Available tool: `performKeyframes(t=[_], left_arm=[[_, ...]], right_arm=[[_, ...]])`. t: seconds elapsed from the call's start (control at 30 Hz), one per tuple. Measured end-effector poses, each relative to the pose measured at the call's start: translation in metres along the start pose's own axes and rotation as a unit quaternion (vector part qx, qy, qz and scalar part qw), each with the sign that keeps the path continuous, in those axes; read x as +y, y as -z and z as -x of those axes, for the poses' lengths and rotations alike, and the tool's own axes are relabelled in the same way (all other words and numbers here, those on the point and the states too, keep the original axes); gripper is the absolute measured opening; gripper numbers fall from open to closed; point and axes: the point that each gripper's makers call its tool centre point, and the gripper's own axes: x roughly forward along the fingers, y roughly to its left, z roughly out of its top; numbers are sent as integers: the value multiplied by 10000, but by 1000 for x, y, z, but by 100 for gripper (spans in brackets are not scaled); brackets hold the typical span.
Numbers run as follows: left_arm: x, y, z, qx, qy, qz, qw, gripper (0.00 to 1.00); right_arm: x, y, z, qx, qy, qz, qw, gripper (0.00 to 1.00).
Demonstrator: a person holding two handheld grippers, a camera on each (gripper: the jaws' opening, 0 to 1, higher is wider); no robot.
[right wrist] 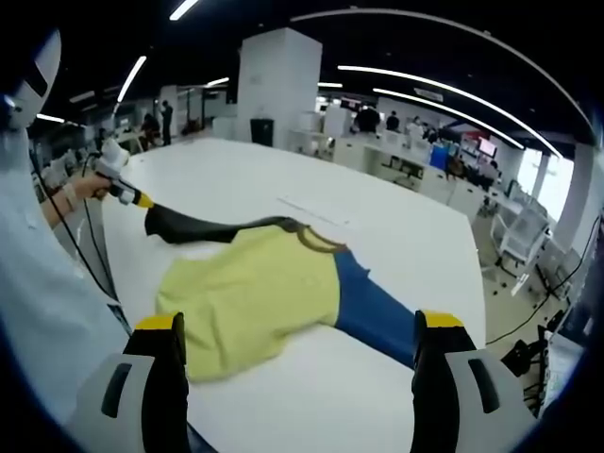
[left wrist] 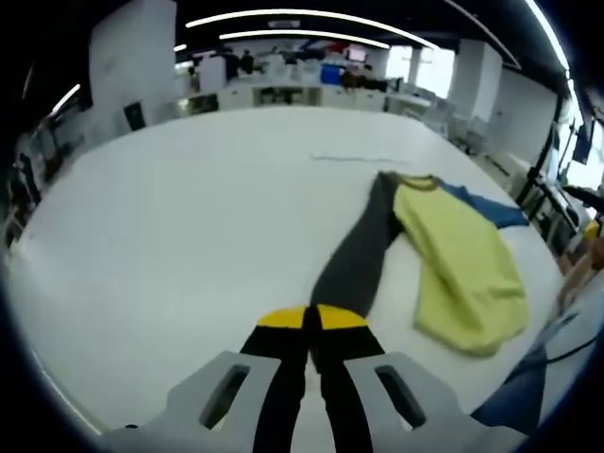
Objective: Fold the garment on the visible template until the final outline fits inside the template.
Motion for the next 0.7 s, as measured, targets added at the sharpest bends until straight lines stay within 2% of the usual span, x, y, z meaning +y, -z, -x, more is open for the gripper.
performKeyframes(t=[0.7], left_arm=[[35,3,-14,108,-202,211,9995,0]], right_arm=[[-5,4,0,39,161,-92,9998,100]])
